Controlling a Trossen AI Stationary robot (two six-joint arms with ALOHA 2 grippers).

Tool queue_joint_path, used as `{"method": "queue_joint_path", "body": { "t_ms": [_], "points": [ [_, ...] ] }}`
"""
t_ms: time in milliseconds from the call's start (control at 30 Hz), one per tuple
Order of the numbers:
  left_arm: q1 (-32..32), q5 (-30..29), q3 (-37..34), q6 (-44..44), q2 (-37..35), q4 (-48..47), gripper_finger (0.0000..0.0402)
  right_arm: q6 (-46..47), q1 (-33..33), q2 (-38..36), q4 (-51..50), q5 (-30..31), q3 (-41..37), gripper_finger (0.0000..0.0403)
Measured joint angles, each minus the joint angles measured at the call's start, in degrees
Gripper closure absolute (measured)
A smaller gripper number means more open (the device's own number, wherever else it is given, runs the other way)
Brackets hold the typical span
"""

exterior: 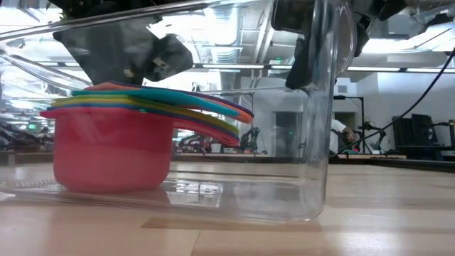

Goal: Nest measuring cups in basket
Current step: Stack the dark blue measuring cup on top of the orange measuring cup into the transparent bin

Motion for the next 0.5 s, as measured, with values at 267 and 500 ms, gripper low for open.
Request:
{"method": "queue_joint_path", "body": {
  "t_ms": [267,500],
  "points": [
    [0.0,0.4,0.0,0.0,0.0,0.0,0.0401,-1.3,-2.2,-0.1,-2.2,0.0,0.0,0.0389],
    [0.0,0.9,0.0,-0.2,0.0,0.0,0.0401,-3.0,-4.2,-0.1,-2.5,3.3,0.0,0.0391]
  ]
}}
